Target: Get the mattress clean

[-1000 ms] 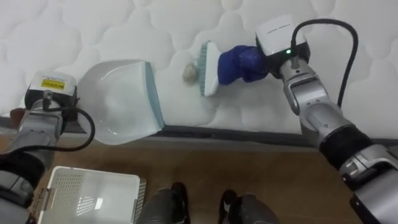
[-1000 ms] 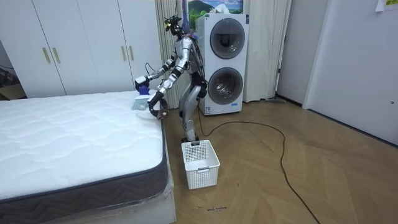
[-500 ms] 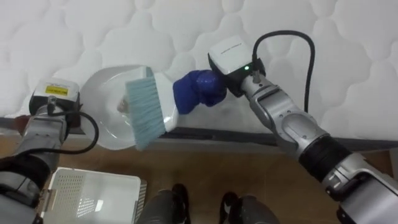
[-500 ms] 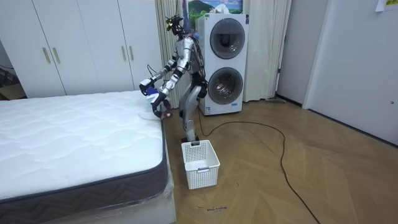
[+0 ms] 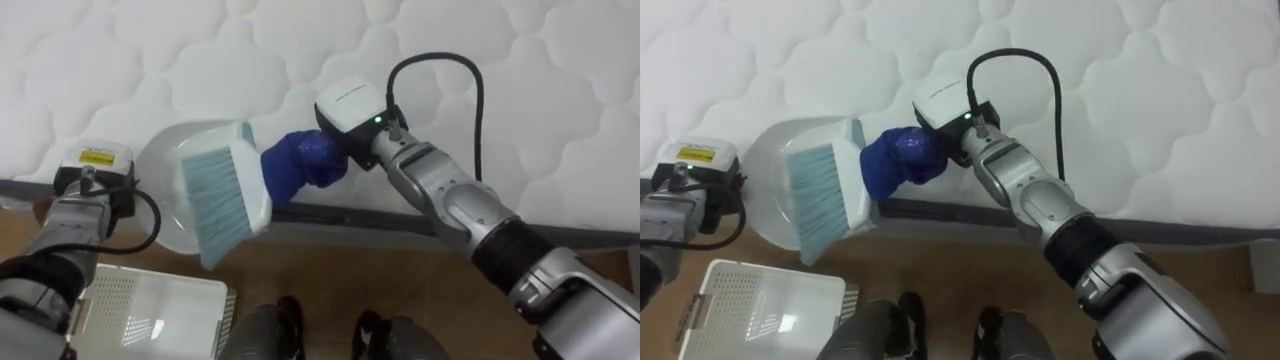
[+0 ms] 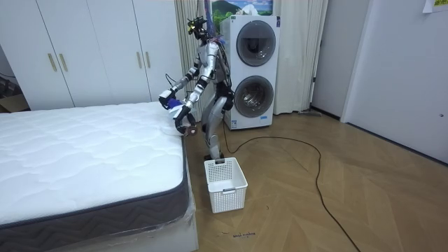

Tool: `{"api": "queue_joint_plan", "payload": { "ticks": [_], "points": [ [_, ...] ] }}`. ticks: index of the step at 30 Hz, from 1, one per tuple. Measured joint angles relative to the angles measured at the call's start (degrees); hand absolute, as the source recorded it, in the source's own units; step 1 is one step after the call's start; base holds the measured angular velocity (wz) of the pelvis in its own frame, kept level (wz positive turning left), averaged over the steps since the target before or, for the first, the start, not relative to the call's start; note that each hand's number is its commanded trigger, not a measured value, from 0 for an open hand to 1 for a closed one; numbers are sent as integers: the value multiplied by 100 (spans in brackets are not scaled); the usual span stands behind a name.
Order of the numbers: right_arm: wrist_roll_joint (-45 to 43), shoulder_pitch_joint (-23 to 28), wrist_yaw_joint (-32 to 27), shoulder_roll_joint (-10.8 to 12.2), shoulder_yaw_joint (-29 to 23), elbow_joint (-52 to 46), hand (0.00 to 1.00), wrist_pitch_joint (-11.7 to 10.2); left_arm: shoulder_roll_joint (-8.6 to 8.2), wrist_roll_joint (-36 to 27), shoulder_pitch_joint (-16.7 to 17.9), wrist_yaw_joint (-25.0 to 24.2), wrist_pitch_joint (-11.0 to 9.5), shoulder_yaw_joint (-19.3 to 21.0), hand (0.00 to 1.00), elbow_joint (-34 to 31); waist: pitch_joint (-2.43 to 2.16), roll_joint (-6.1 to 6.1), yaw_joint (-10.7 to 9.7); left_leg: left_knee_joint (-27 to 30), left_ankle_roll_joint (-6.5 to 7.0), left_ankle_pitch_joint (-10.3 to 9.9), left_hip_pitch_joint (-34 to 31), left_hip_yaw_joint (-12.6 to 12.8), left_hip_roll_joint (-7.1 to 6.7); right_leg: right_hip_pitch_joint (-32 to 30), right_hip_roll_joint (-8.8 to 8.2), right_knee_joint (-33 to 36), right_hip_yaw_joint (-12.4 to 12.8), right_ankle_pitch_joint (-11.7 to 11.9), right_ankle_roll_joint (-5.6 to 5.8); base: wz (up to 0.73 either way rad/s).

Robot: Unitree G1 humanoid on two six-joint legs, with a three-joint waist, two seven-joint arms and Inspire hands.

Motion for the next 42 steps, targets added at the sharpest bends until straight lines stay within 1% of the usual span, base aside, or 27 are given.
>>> {"api": "queue_joint_plan", "payload": {
  "ticks": [5, 8, 11, 12, 14, 16, 17, 18, 20, 22, 23, 24, 25, 26, 27, 28, 29, 31, 33, 35, 37, 39, 40, 42],
  "points": [
    [608, 1, 118, -34, 20, 0, 100, 0, -32, -143, 2, 165, -3, 6, 100, 85, 3, 5, 11, 20, -1, 0, -1, -17, 8, 18, 1, -19, -34, 0, -1, 1],
    [829, 1, 138, -47, 22, 1, 100, 0, -88, -412, 4, 328, -10, 4, 100, 126, 13, 22, 13, 70, -1, -1, -7, -79, 11, 66, -4, -29, -95, -5, -9, 9],
    [1041, 1, 129, -78, 19, 10, 100, -18, -120, -852, 21, 413, -79, 4, 100, 128, 16, 26, 24, 85, 2, -5, -29, -134, 10, 88, -16, -6, -152, -23, -18, 8],
    [1115, 1, 112, -85, 5, 24, 100, -72, -145, -1053, 33, 480, -117, 6, 100, 127, 22, 37, 25, 104, 2, -5, -40, -157, 10, 91, -18, 5, -173, -27, -21, 6],
    [1197, 3, 108, -108, -20, 46, 100, -158, -253, -1244, 34, 522, -145, 58, 100, 126, 23, 38, 28, 105, 2, -3, -42, -164, 9, 92, -24, 7, -181, -29, -20, 2],
    [1272, 3, 101, -220, -137, 46, 100, -351, -501, -1461, 36, 597, -297, 369, 100, 123, 23, 36, 95, 101, 4, -3, -45, -160, 1, 86, -31, 7, -169, -30, -18, 0],
    [1274, 3, 88, -247, -177, 46, 100, -383, -560, -1506, 36, 603, -350, 446, 100, 123, 22, 35, 105, 100, 5, -4, -45, -159, 0, 86, -32, 6, -167, -30, -18, 0],
    [1285, 3, 25, -296, -240, 45, 100, -404, -623, -1674, 44, 609, -444, 469, 100, 78, 21, 23, 107, 87, 5, -4, -52, -160, -5, 81, -38, -2, -175, -32, -15, 0],
    [1418, 20, -44, -340, -329, 45, 100, -406, -643, -1972, 151, 619, -555, 477, 100, -100, 19, 13, 64, 73, 5, -4, -53, -168, -18, 86, -47, -7, -182, -36, -10, 5],
    [1650, 70, -113, -375, -441, 73, 100, -426, -689, -2293, 249, 621, -642, 504, 100, -195, 22, -6, -27, 26, 6, -2, -39, -180, -71, 90, -84, -1, -182, -51, -2, 7],
    [1662, 76, -131, -391, -461, 102, 100, -444, -725, -2317, 268, 621, -640, 531, 100, -197, 19, -13, -42, 17, 6, -2, -31, -175, -78, 91, -91, -1, -172, -53, 1, 0],
    [1705, 81, -205, -436, -477, 166, 100, -458, -783, -2349, 320, 619, -637, 615, 100, -267, 26, -48, -47, 25, 7, -3, -19, -170, -86, 92, -99, 0, -162, -55, 3, 0],
    [1709, 81, -277, -451, -553, 274, 100, -488, -799, -2357, 365, 618, -659, 678, 100, -382, 41, -109, -55, 41, 7, -3, -19, -170, -86, 91, -99, 2, -162, -56, 4, 0],
    [1709, 87, -290, -458, -621, 331, 100, -504, -799, -2356, 365, 619, -680, 681, 100, -424, 49, -145, -57, 50, 7, -3, -23, -172, -84, 91, -98, 5, -165, -62, 4, 5],
    [1709, 128, -342, -498, -720, 356, 100, -505, -799, -2356, 366, 619, -697, 681, 100, -492, 51, -187, -58, 95, 7, -3, -51, -187, -78, 95, -95, 11, -183, -83, 7, 7],
    [1709, 195, -421, -535, -842, 357, 100, -508, -799, -2356, 367, 619, -703, 682, 100, -513, 49, -203, -60, 117, 11, -6, -60, -205, -76, 116, -93, 1, -199, -85, 12, 6],
    [1709, 226, -484, -542, -898, 361, 100, -509, -800, -2362, 368, 619, -707, 682, 100, -517, 49, -204, -64, 119, 16, -9, -51, -204, -74, 134, -93, -6, -204, -87, 16, 6],
    [1940, 297, -789, -545, -991, 503, 100, -553, -822, -2489, 385, 654, -715, 681, 100, -519, 49, -213, -140, 88, 51, -34, 42, -203, -85, 247, -107, -13, -215, -103, 50, 6],
    [2002, 304, -942, -546, -1084, 589, 100, -581, -845, -2565, 389, 780, -744, 681, 100, -536, 47, -216, -146, 76, 69, -51, 97, -202, -91, 305, -107, -28, -213, -97, 74, 2],
    [2008, 314, -1099, -552, -1214, 668, 100, -579, -923, -2582, 392, 858, -751, 699, 100, -580, 47, -216, -152, 36, 77, -55, 161, -184, -90, 358, -102, -80, -201, -66, 100, -4],
    [2006, 409, -1238, -552, -1462, 669, 100, -580, -1031, -2579, 487, 858, -824, 867, 100, -773, 44, -219, -163, 11, 96, -65, 240, -169, -97, 432, -102, -122, -185, -40, 125, -5],
    [2036, 469, -1324, -557, -1637, 669, 100, -580, -1061, -2581, 547, 858, -878, 906, 100, -914, 41, -221, -176, -6, 101, -68, 276, -165, -98, 473, -100, -168, -192, -25, 138, -5],
    [2148, 522, -1392, -555, -1752, 668, 100, -581, -1071, -2571, 559, 858, -883, 906, 100, -941, 32, -234, -177, -29, 102, -67, 301, -159, -96, 501, -93, -204, -188, -6, 142, -4],
    [2244, 566, -1462, -558, -1892, 669, 100, -573, -1070, -2571, 603, 848, -872, 911, 100, -942, 30, -236, -185, -53, 106, -69, 380, -154, -97, 586, -85, -245, -177, 0, 149, -4]
  ]
}}
